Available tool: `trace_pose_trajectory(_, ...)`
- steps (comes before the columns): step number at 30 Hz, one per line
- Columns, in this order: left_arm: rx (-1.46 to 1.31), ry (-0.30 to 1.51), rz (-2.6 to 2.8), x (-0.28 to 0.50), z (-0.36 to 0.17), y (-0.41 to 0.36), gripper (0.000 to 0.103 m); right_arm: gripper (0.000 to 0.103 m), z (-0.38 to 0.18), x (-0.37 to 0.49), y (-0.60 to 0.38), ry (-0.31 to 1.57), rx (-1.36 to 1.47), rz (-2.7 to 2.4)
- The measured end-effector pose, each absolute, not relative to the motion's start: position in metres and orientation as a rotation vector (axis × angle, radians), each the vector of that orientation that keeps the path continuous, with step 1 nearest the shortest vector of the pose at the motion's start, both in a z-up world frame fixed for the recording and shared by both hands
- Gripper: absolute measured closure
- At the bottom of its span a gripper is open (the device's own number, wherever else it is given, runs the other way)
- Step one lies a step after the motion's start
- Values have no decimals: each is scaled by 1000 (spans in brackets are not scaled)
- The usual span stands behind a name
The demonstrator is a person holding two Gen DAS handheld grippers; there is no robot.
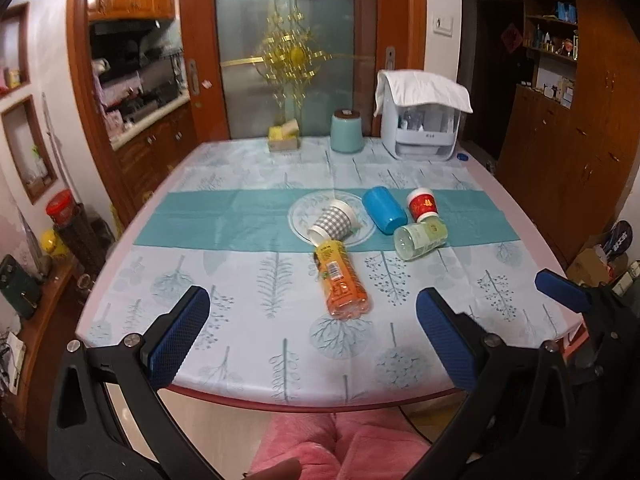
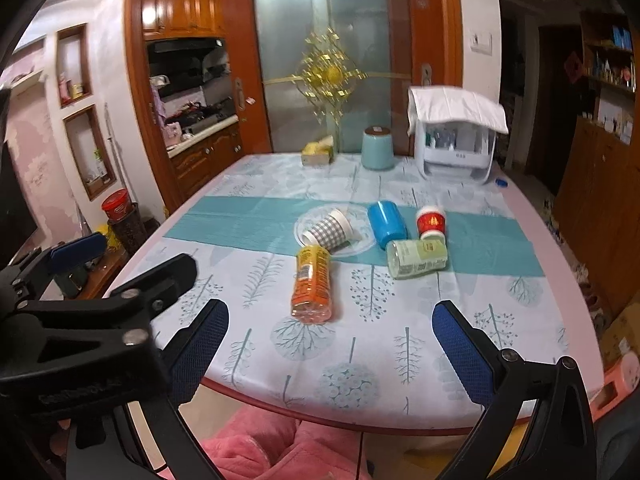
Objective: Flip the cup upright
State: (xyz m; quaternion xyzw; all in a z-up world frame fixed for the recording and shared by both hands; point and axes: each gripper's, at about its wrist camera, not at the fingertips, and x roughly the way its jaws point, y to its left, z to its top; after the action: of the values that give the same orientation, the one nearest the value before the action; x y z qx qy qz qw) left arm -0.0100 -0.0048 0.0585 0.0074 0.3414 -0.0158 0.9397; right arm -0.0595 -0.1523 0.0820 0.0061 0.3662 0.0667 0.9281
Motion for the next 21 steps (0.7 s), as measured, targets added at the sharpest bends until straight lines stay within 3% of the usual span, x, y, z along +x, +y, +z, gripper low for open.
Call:
trace_pose_trajectory(12,18,866,-126,161,44,-40,0,0,61,96,-234,904,183,-9)
trace_pose_trajectory(21,-84,1062,-169,306,-4,-71,0,0,22,235,-298,983,245,-86)
